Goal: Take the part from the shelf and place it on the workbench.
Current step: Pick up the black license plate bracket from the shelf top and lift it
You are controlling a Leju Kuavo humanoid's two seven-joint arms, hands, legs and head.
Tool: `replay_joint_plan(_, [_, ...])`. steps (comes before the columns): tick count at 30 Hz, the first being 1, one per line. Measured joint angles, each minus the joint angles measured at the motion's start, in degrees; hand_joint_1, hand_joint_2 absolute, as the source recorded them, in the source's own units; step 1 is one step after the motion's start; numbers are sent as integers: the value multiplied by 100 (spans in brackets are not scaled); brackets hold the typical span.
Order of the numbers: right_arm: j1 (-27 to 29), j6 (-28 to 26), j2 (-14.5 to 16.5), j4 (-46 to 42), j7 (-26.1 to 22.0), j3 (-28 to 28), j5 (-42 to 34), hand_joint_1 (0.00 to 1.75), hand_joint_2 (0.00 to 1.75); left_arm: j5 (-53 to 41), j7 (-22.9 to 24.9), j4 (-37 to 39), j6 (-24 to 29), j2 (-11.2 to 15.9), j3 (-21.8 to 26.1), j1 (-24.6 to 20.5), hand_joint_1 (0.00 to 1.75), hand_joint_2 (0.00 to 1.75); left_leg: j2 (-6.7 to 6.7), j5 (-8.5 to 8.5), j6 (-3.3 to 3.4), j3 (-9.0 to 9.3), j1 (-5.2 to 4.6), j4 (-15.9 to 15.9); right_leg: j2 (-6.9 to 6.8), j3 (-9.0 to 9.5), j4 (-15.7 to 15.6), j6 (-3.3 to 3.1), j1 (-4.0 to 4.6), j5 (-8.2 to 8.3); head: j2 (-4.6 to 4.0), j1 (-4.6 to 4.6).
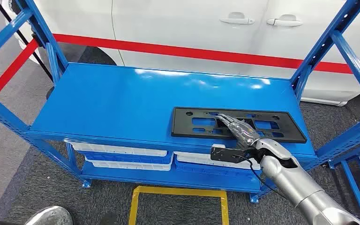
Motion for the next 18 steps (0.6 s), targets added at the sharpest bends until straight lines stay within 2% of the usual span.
replay_joint_plan(2, [-5,12,-9,-26,-4,-38,-21,0,175,1,1,0,-2,-1,0,-2,0,0,-2,-5,-7,7,0,4,0,207,-429,-20,2,251,0,0])
replay_joint_plan(4, [-26,31,-33,-74,-16,-107,-58,0,175,3,2,1,-4,-1,0,-4,0,0,-6,-17,-34,9,-10,14,0,574,-1216,-72,22,584,1,0])
replay_joint_plan(5, [-37,35,-49,-94,-23,-133,-72,0,175,3,2,1,-5,-1,0,-3,0,0,-6,-19,-56,4,-17,18,0,688,-1471,-98,38,657,1,-1])
replay_joint_plan(6, [-42,38,-68,-115,-28,-155,-80,0,175,4,2,1,-5,-1,0,0,0,0,-6,-20,-81,-3,-22,17,2,733,-1585,-121,56,662,1,-1])
replay_joint_plan(8, [-39,39,-111,-165,-36,-192,-87,0,175,4,2,0,-6,0,0,6,0,0,-4,-17,-142,-3,-31,5,4,737,-1615,-172,61,669,1,-2])
replay_joint_plan(10, [-40,32,-143,-222,-36,-226,-87,0,175,5,1,0,-5,2,0,8,0,0,-1,-125,-203,-48,-32,128,-1,765,-1666,-244,31,696,1,-3])
replay_joint_plan(11, [-40,23,-153,-246,-26,-239,-85,0,175,5,1,0,-5,3,0,7,0,0,0,-265,-226,-140,-32,344,-6,779,-1690,-276,15,709,1,-5])
replay_joint_plan(13, [-26,-12,-168,-273,11,-256,-69,0,175,8,1,0,-7,3,0,11,0,0,3,-625,-258,-464,-15,1048,-13,779,-1689,-316,18,710,0,-8])
replay_joint_plan(14, [-9,-38,-172,-278,30,-260,-58,0,175,9,1,1,-8,3,0,17,0,0,3,-742,-271,-623,-10,1386,-13,775,-1679,-323,22,706,0,-8])
replay_joint_plan(15, [9,-68,-174,-280,43,-265,-45,0,175,10,1,1,-10,3,0,24,0,0,3,-763,-280,-714,-8,1570,-11,772,-1667,-327,25,699,0,-8])
replay_joint_plan(16, [26,-105,-177,-280,52,-276,-33,0,175,11,1,0,-11,3,0,30,0,0,3,-676,-281,-704,-7,1545,-8,772,-1651,-327,26,691,1,-8])
replay_joint_plan(17, [38,-148,-180,-281,60,-294,-13,0,175,13,0,0,-13,3,0,32,0,0,4,-490,-272,-576,-6,1278,-3,774,-1632,-321,26,679,1,-8])
replay_joint_plan(18, [46,-197,-183,-286,69,-318,15,0,175,13,0,0,-13,4,0,31,0,0,4,-291,-253,-387,-6,877,2,775,-1612,-309,26,664,0,-8])
